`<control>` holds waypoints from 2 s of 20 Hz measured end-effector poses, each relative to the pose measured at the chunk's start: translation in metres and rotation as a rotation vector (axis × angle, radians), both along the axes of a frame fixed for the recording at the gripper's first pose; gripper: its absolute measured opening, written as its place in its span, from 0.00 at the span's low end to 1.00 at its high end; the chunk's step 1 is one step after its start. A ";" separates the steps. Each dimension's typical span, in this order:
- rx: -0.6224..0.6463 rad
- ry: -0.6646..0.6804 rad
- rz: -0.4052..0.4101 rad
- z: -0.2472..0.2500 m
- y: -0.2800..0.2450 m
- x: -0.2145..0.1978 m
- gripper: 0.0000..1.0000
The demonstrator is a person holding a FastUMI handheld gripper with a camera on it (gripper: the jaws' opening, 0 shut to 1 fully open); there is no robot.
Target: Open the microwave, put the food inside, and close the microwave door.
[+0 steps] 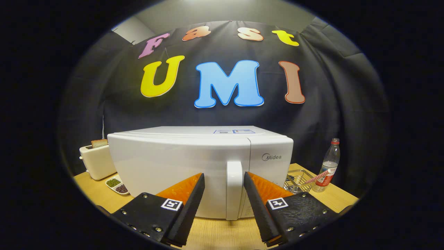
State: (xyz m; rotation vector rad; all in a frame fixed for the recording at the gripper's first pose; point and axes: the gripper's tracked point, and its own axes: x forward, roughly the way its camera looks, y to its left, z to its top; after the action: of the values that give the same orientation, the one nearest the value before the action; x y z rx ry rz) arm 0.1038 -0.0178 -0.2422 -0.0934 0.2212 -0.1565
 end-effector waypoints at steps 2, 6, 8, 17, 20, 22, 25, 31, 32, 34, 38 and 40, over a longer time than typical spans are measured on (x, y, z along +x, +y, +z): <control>0.009 0.014 0.002 -0.010 -0.001 0.004 0.75; 0.027 0.035 -0.009 -0.028 -0.006 0.010 0.70; 0.008 0.018 -0.017 -0.027 -0.006 0.010 0.67; 0.004 0.028 -0.090 -0.025 -0.017 0.009 0.15; 0.014 0.033 -0.070 -0.024 -0.017 0.008 0.16; 0.025 0.042 -0.046 -0.027 -0.015 0.007 0.11; -0.022 0.044 -0.082 -0.026 -0.016 0.006 0.11; -0.044 0.037 0.016 -0.019 0.027 -0.070 0.11; -0.043 0.039 0.046 -0.018 0.037 -0.086 0.10; -0.022 0.045 0.096 -0.018 0.059 -0.111 0.10; 0.034 0.076 0.194 -0.017 0.104 -0.148 0.10; 0.042 0.085 0.241 -0.017 0.129 -0.164 0.10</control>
State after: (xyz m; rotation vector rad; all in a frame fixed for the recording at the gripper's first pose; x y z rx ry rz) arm -0.0606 0.1116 -0.2590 -0.0847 0.2957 0.0926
